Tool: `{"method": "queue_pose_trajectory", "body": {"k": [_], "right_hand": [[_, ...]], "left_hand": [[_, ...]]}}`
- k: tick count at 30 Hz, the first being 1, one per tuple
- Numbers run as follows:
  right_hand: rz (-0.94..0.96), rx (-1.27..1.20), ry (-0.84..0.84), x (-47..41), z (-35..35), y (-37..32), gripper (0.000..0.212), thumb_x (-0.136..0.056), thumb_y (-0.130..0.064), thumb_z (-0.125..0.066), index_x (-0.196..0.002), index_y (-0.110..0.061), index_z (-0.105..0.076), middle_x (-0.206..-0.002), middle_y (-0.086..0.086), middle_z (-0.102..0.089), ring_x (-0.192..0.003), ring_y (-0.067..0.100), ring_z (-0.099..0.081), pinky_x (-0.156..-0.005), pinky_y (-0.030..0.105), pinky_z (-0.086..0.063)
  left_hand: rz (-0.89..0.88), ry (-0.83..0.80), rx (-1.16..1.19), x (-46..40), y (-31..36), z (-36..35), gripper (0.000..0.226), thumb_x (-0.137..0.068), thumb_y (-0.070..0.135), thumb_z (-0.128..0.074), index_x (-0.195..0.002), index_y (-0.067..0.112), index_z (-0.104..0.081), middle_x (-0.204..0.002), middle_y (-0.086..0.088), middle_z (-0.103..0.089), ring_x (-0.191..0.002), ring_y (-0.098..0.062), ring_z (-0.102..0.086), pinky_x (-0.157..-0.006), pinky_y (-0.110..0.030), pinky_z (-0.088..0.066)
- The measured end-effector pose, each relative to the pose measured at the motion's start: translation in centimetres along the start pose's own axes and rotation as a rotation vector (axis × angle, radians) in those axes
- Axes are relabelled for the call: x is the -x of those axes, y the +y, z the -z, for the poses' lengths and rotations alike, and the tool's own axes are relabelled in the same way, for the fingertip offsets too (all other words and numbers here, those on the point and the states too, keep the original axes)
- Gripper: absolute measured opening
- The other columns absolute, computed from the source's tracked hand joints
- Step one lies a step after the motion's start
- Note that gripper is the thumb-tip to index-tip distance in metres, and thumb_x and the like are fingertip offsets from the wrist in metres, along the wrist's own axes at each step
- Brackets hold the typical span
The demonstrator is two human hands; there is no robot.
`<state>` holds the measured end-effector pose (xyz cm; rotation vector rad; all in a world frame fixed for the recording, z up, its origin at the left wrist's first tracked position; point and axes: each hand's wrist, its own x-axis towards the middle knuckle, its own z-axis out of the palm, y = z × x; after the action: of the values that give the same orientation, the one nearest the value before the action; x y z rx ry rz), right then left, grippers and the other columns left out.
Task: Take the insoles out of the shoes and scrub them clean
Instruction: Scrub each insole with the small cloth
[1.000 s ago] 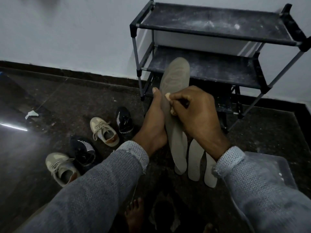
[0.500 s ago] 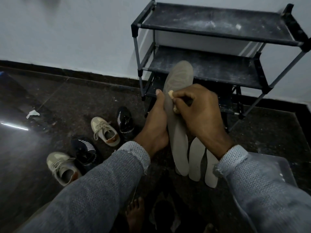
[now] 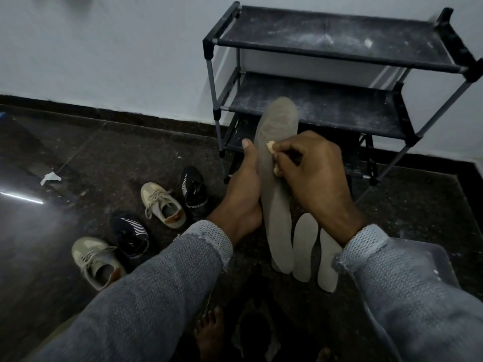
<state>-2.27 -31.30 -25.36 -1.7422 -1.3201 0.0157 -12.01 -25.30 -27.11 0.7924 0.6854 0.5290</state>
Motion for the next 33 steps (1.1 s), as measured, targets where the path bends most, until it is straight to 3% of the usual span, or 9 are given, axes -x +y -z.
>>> {"method": "queue_pose_trajectory", "body": {"k": [4,11,13,17,20,23,26,29,33], "right_hand": [[-0.032,0.054,0.043,-0.4,0.6,0.9,0.011,-0.089,-0.011,-0.066,-0.095,-0.011,-0.074,-0.088,0.000,-0.067,-0.073,0.005,-0.063,-0.072,0.015,-0.052],[-0.076,-0.241,-0.101,0.9,-0.7,-1.1,0.012,-0.087,-0.006,-0.068,-0.094,-0.014,-0.074,-0.083,-0.007,-0.068,-0.067,0.002,-0.066,-0.068,0.017,-0.054],[-0.085,-0.236,-0.109,0.6,-0.3,-0.9,0.010,-0.087,-0.007,-0.068,-0.094,-0.012,-0.074,-0.081,-0.005,-0.068,-0.062,0.002,-0.065,-0.064,0.014,-0.053],[-0.052,0.022,-0.010,-0.2,0.5,0.4,0.010,-0.089,-0.013,-0.067,-0.094,-0.012,-0.075,-0.085,-0.001,-0.067,-0.066,0.003,-0.062,-0.067,0.019,-0.055],[-0.095,-0.008,0.011,-0.2,0.9,0.6,0.009,-0.090,-0.012,-0.066,-0.093,-0.012,-0.075,-0.086,-0.003,-0.067,-0.065,0.003,-0.064,-0.066,0.014,-0.054],[-0.131,-0.206,-0.114,0.7,0.1,-0.6,0.008,-0.088,-0.010,-0.068,-0.092,-0.014,-0.074,-0.080,-0.010,-0.067,-0.061,0.002,-0.066,-0.063,0.014,-0.054],[-0.106,-0.315,-0.164,1.1,-0.6,-1.4,0.008,-0.086,-0.010,-0.070,-0.093,-0.012,-0.075,-0.076,-0.008,-0.069,-0.061,0.003,-0.067,-0.065,0.020,-0.056],[-0.069,-0.226,-0.143,0.8,0.1,-1.1,0.008,-0.087,-0.012,-0.069,-0.092,-0.011,-0.074,-0.078,-0.006,-0.067,-0.061,0.002,-0.065,-0.063,0.010,-0.051],[-0.049,0.023,-0.011,0.0,0.8,0.5,0.011,-0.088,-0.009,-0.067,-0.095,-0.011,-0.075,-0.086,-0.002,-0.066,-0.067,0.001,-0.062,-0.068,0.013,-0.053]], "left_hand": [[-0.022,0.006,-0.056,-0.1,-0.1,-0.4,0.068,-0.091,0.067,-0.029,-0.118,0.015,-0.063,-0.116,-0.015,-0.067,-0.109,-0.027,-0.065,-0.099,-0.045,-0.049],[-0.051,-0.017,0.013,0.1,0.0,0.1,0.070,-0.094,0.062,-0.028,-0.111,0.004,-0.062,-0.123,-0.019,-0.061,-0.114,-0.027,-0.060,-0.102,-0.042,-0.046],[-0.034,-0.027,0.030,0.3,0.1,0.1,0.069,-0.095,0.061,-0.025,-0.107,0.005,-0.062,-0.118,-0.021,-0.059,-0.109,-0.028,-0.059,-0.096,-0.038,-0.048],[0.000,-0.064,0.054,0.4,0.3,-0.4,0.067,-0.096,0.061,-0.023,-0.116,0.011,-0.062,-0.111,-0.015,-0.069,-0.099,-0.024,-0.067,-0.085,-0.035,-0.056],[0.006,-0.083,0.028,0.3,0.3,-0.4,0.066,-0.097,0.060,-0.024,-0.112,0.009,-0.064,-0.103,-0.014,-0.070,-0.093,-0.023,-0.068,-0.079,-0.034,-0.057],[-0.008,-0.051,0.062,0.1,0.3,0.2,0.071,-0.095,0.062,-0.027,-0.110,0.002,-0.060,-0.103,-0.017,-0.057,-0.098,-0.029,-0.053,-0.087,-0.036,-0.047],[-0.005,-0.020,0.122,0.0,0.4,0.7,0.072,-0.092,0.063,-0.036,-0.103,0.000,-0.067,-0.121,-0.018,-0.040,-0.111,-0.029,-0.034,-0.093,-0.040,-0.036],[-0.003,-0.009,0.097,0.4,0.4,0.3,0.068,-0.097,0.059,-0.029,-0.098,0.004,-0.068,-0.099,-0.022,-0.057,-0.091,-0.030,-0.056,-0.080,-0.034,-0.051],[0.027,-0.041,0.057,0.5,0.3,-0.3,0.062,-0.099,0.056,-0.025,-0.112,0.010,-0.065,-0.106,-0.014,-0.070,-0.094,-0.023,-0.068,-0.081,-0.033,-0.057]]}}
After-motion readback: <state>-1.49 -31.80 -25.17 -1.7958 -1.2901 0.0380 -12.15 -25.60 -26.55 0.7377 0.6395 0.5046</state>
